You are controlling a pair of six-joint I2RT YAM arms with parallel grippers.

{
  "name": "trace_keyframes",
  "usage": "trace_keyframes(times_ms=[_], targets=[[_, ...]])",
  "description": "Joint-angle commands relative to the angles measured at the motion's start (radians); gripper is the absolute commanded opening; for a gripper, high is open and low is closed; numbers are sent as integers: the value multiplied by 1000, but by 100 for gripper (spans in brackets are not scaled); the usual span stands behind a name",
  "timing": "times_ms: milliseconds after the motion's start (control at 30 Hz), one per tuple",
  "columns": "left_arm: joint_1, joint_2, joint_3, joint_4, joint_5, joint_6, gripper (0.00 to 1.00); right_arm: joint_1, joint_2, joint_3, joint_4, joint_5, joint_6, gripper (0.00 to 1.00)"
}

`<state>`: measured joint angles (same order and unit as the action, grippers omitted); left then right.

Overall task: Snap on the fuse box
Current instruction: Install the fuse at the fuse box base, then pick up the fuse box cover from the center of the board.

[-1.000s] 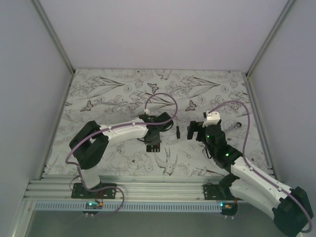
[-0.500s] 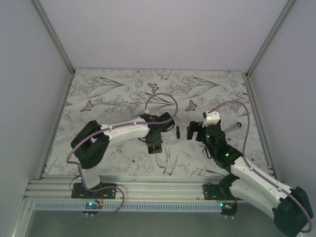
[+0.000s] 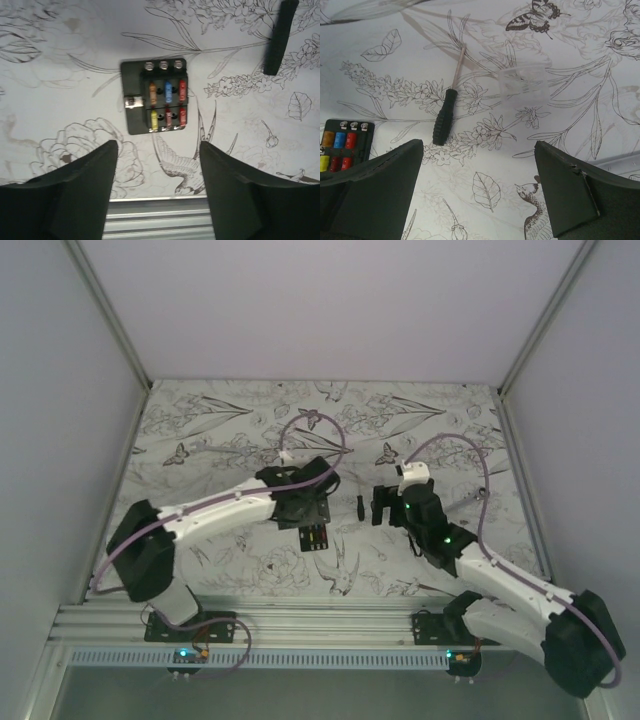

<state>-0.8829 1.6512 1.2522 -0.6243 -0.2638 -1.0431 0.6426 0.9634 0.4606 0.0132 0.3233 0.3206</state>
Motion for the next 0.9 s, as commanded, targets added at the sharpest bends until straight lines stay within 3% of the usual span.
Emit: trace_keyframes(times_ms=[0,200,533,700,867], targets=[[56,-115,-104,-48,-35,60,75,-10,100,107,-46,-12,-30,99],[168,-239,-237,-45,22,149,93,-59,264,209,-120,-4,-24,99],[259,-298,-382,66,153,205,100,-158,551,415,-150,80,81,99],[281,-326,-410,69,166,228,100,-168,732,549,-198,187,111,99],[296,-361,-438,69,167,239,100,-180,844,631,-240,197,119,99]])
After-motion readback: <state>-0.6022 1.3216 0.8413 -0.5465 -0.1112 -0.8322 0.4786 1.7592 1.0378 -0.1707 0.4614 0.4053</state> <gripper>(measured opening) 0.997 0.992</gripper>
